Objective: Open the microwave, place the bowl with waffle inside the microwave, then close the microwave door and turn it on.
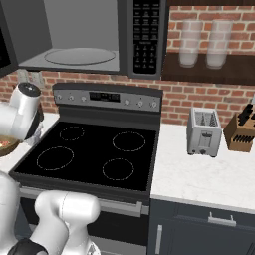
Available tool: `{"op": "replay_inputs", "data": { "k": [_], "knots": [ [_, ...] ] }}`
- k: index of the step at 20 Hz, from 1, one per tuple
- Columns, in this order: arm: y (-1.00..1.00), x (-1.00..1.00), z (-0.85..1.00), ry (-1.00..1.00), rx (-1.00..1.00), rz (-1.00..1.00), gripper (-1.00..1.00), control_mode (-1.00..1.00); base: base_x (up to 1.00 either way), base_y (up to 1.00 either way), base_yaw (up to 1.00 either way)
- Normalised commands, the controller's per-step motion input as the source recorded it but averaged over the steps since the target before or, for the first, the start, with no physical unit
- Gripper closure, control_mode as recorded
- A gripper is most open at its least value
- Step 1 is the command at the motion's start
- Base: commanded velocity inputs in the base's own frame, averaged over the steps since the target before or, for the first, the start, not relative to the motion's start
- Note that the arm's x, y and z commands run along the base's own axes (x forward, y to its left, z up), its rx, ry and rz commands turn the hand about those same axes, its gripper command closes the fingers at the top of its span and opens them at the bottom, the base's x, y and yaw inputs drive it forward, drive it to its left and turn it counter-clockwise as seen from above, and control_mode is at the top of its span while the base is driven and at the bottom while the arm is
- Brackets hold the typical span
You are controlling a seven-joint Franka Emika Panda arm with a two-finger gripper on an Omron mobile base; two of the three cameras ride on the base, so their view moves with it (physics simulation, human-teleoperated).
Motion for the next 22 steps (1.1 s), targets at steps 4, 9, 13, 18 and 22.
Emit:
{"op": "replay_inputs", "data": {
  "k": [4, 9, 13, 18, 22],
  "knots": [
    [0.19, 0.00, -0.19, -0.13, 0.14, 0.00, -1.00, -1.00, 0.00, 0.00, 0.00],
    [0.46, 0.20, -0.07, 0.00, 0.00, 0.00, -1.00, -1.00, 0.00, 0.00, 0.00],
    [0.28, 0.36, 0.00, 0.00, 0.00, 0.00, -1.00, -1.00, 0.00, 0.00, 0.00],
    [0.03, 0.58, 0.00, 0.09, 0.01, 0.00, -1.00, -1.00, 0.00, 0.00, 0.00],
    [0.00, 0.57, -0.18, 0.15, 0.01, 0.00, -1.00, -1.00, 0.00, 0.00, 0.00]
  ]
}}
